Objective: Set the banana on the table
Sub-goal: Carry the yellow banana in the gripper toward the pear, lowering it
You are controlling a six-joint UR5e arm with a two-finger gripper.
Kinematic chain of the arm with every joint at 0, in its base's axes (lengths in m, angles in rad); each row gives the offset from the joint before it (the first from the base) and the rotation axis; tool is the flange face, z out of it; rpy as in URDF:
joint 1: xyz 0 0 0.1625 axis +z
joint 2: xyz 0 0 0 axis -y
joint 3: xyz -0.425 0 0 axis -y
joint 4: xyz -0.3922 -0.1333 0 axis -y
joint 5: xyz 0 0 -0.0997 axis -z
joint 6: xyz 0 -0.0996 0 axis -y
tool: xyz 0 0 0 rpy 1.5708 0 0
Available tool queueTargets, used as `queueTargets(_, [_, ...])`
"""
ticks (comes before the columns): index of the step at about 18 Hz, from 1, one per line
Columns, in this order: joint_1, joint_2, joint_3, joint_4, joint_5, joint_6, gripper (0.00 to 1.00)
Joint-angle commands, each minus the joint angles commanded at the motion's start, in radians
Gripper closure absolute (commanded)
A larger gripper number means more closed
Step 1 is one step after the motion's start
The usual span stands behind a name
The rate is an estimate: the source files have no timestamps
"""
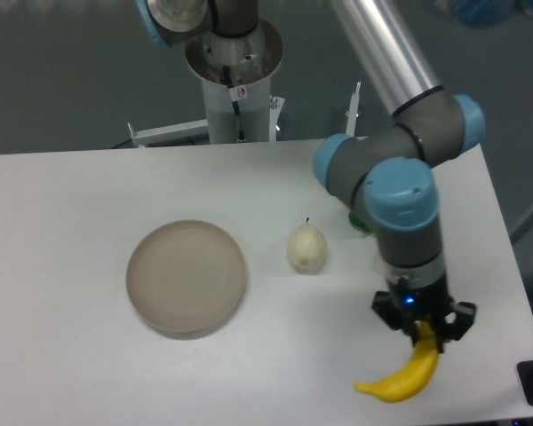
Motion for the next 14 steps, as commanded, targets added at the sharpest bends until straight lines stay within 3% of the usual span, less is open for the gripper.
queueTargets(7, [-0.042,-0.09,0.006,0.002,0.009,-0.151,0.66])
queueTargets(9, [-0.039,-0.104,0.005,0.006,0.014,-0.116,0.67])
queueTargets(14, [0.018,-0.091,-0.035,0.009,0.014,0.175,0.67])
